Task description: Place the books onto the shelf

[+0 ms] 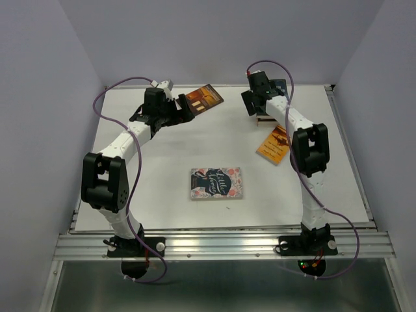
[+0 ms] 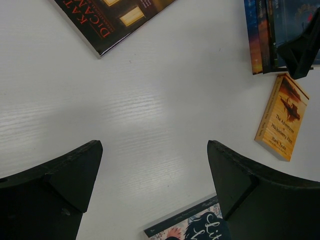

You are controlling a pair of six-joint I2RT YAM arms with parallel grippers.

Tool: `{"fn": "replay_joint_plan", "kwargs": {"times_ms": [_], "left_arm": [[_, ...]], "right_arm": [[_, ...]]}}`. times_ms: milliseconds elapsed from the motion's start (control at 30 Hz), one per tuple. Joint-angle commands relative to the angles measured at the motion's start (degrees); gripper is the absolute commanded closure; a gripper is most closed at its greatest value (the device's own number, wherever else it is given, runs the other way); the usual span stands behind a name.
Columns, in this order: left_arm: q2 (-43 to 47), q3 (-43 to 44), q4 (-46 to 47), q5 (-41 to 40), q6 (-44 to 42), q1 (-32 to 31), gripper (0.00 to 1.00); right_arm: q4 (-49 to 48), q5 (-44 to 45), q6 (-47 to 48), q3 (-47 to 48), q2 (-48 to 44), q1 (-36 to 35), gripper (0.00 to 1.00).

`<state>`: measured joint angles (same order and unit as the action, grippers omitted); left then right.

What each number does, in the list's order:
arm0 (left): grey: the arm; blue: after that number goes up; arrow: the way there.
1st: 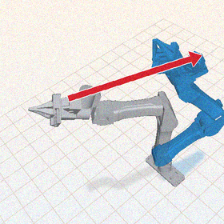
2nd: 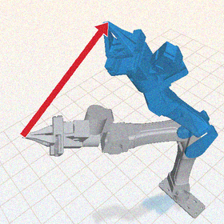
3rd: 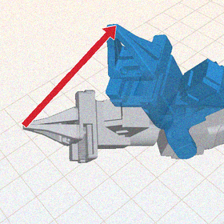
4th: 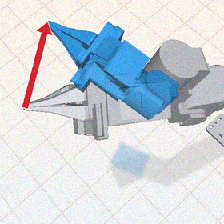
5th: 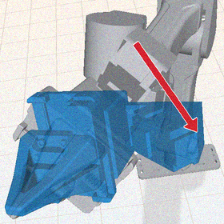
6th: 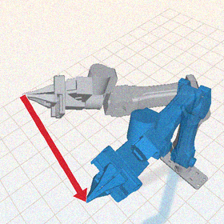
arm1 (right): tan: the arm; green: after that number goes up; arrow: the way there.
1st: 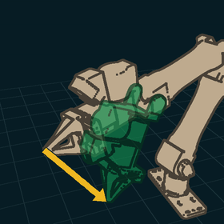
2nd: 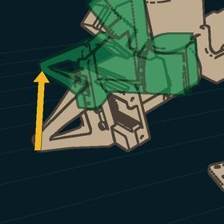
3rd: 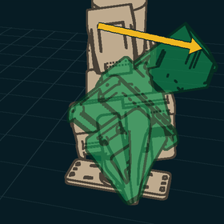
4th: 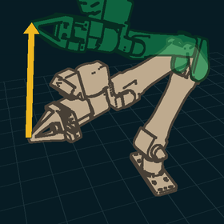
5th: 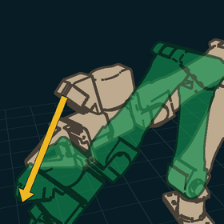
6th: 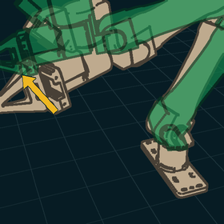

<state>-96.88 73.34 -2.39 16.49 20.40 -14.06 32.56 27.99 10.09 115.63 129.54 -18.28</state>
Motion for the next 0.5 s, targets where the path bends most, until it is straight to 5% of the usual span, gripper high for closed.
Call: {"fn": "replay_joint_plan", "kwargs": {"times_ms": [0, 467], "left_arm": [[0.4, 1.1, 2.0, 0.6, -1.2, 0.2, 0.01], [-0.2, 2.7, 1.0, 0.0, -1.9, 0.5, 0.01]], "right_arm": [[-1.6, 2.5, 0.1, -0.3, -4.1, 1.1, 0.00], [-2.0, 1.8, 0.5, -1.6, -4.7, 1.1, 0.00]]}}
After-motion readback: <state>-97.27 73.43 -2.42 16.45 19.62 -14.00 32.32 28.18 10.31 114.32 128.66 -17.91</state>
